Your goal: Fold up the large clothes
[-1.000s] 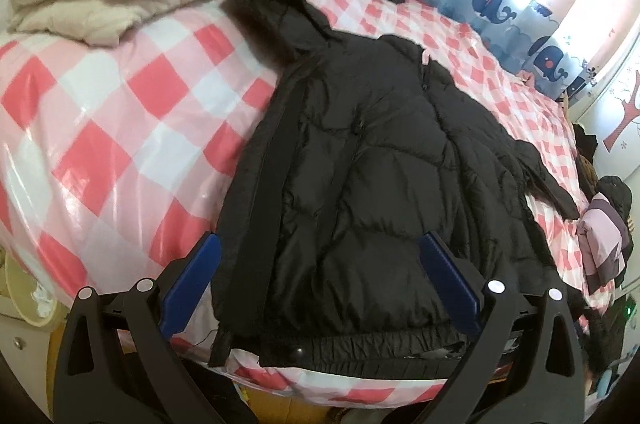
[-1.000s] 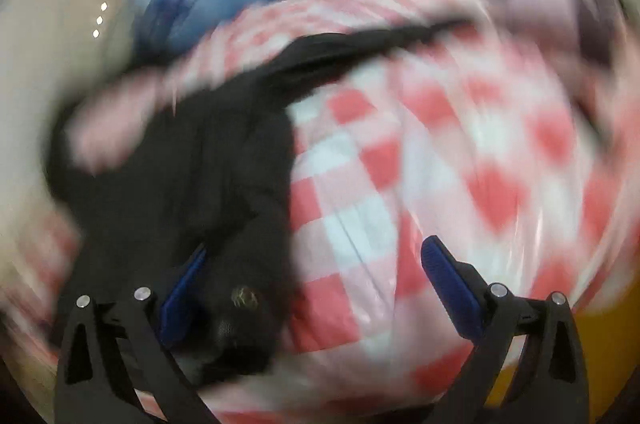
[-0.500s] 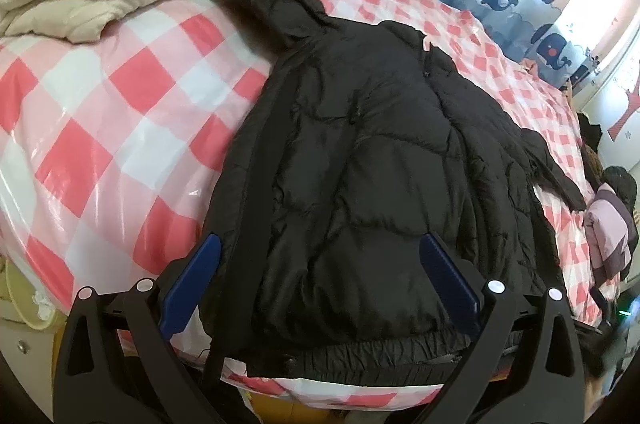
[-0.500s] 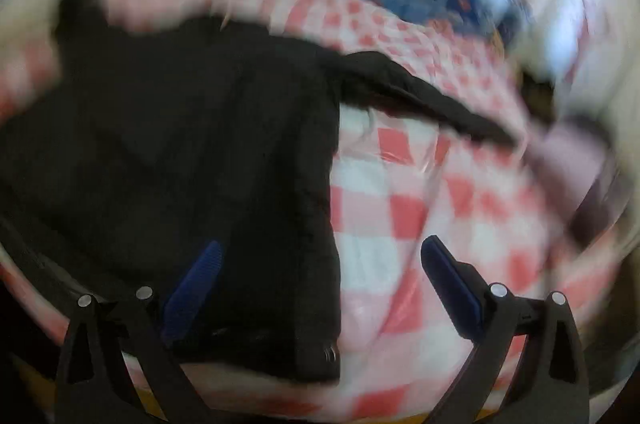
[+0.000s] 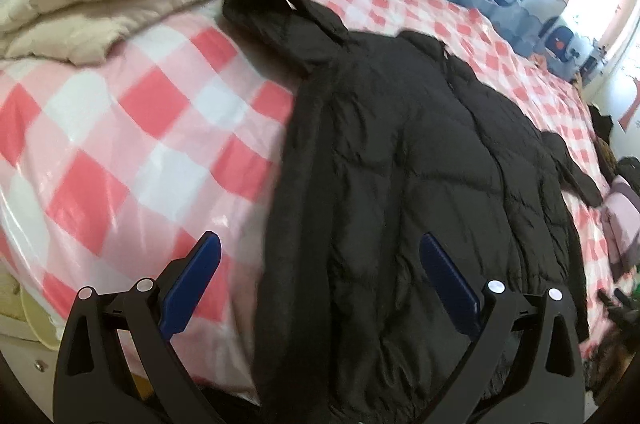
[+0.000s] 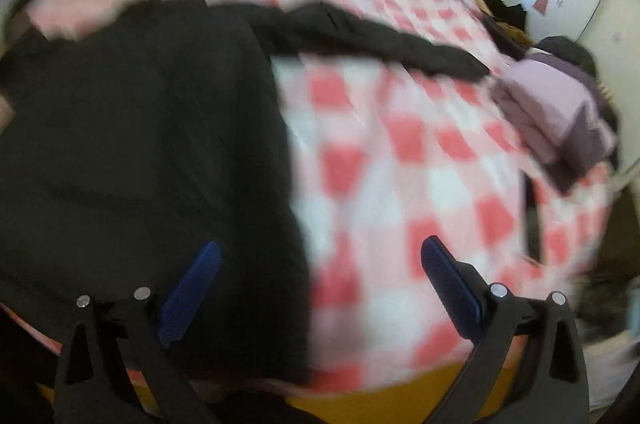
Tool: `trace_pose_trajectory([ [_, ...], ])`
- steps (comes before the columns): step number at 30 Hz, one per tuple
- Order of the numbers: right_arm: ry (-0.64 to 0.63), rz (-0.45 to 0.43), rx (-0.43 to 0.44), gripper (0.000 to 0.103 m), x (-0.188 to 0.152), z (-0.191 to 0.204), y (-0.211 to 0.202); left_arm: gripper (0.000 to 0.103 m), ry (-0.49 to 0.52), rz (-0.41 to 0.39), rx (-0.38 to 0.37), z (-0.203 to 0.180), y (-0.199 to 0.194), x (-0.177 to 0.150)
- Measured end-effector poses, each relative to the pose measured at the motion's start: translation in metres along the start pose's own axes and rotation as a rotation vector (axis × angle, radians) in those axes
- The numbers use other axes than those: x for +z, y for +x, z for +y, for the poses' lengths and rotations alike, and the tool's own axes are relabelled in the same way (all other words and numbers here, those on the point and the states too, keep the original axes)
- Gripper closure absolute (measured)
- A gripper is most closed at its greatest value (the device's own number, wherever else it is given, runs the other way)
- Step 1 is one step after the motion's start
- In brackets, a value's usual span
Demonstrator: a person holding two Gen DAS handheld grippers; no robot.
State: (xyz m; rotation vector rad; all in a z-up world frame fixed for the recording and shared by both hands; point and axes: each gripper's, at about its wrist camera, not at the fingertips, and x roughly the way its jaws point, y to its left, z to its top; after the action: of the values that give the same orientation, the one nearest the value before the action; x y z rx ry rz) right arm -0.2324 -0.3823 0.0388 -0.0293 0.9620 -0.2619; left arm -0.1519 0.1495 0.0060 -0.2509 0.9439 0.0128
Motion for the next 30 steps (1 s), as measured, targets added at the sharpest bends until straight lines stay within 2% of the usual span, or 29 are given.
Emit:
trace_pose_trajectory([
  [2, 0.02, -0.069, 0.13, 0.007, 0.022, 0.015, -0.013, 0.007, 0.019, -0.032, 0.021, 0.0, -0.002, 0.012],
  [3, 0.025, -0.097, 0.238, 0.007, 0.037, 0.03, -0.018, 0.007, 0.047, -0.051, 0.032, -0.003, -0.002, 0.024],
  [5, 0.021, -0.111, 0.396, 0.007, 0.064, 0.063, -0.011, 0.007, 0.115, -0.096, 0.032, -0.014, -0.004, 0.048],
  [7, 0.02, -0.135, 0.47, 0.007, 0.084, 0.089, 0.005, 0.007, 0.193, -0.137, 0.041, -0.031, 0.001, 0.075],
  [9, 0.054, -0.152, 0.529, 0.007, 0.095, 0.112, 0.025, 0.007, 0.285, -0.141, 0.051, -0.05, 0.019, 0.105],
  [13, 0.227, -0.148, 0.626, 0.007, 0.094, 0.13, 0.081, 0.007, 0.45, -0.128, 0.138, -0.095, 0.077, 0.159],
  [15, 0.26, -0.123, 0.627, 0.007, 0.085, 0.132, 0.099, 0.007, 0.527, -0.094, 0.218, -0.111, 0.123, 0.188],
  [17, 0.282, -0.067, 0.631, 0.007, 0.086, 0.13, 0.111, 0.007, 0.564, -0.028, 0.268, -0.118, 0.169, 0.211],
  [21, 0.275, -0.069, 0.615, 0.007, 0.095, 0.123, 0.117, 0.008, 0.551, 0.081, 0.359, -0.102, 0.235, 0.232],
  [22, 0.29, -0.056, 0.626, 0.007, 0.096, 0.122, 0.12, 0.013, 0.521, 0.121, 0.374, -0.092, 0.25, 0.239],
  [23, 0.308, -0.043, 0.638, 0.007, 0.094, 0.12, 0.124, 0.046, 0.492, 0.149, 0.377, -0.084, 0.258, 0.242],
  [24, 0.321, -0.026, 0.648, 0.007, 0.093, 0.121, 0.128, 0.085, 0.46, 0.175, 0.367, -0.076, 0.26, 0.246],
  [25, 0.32, -0.016, 0.648, 0.007, 0.092, 0.121, 0.13, 0.094, 0.425, 0.18, 0.359, -0.07, 0.258, 0.249],
  [27, 0.316, -0.006, 0.648, 0.007, 0.091, 0.121, 0.134, 0.098, 0.335, 0.15, 0.286, -0.056, 0.232, 0.265],
  [28, 0.317, -0.009, 0.645, 0.007, 0.09, 0.12, 0.134, 0.099, 0.317, 0.118, 0.282, -0.053, 0.217, 0.27],
  [30, 0.323, -0.004, 0.64, 0.007, 0.09, 0.118, 0.137, 0.099, 0.228, -0.004, 0.238, -0.032, 0.155, 0.295],
])
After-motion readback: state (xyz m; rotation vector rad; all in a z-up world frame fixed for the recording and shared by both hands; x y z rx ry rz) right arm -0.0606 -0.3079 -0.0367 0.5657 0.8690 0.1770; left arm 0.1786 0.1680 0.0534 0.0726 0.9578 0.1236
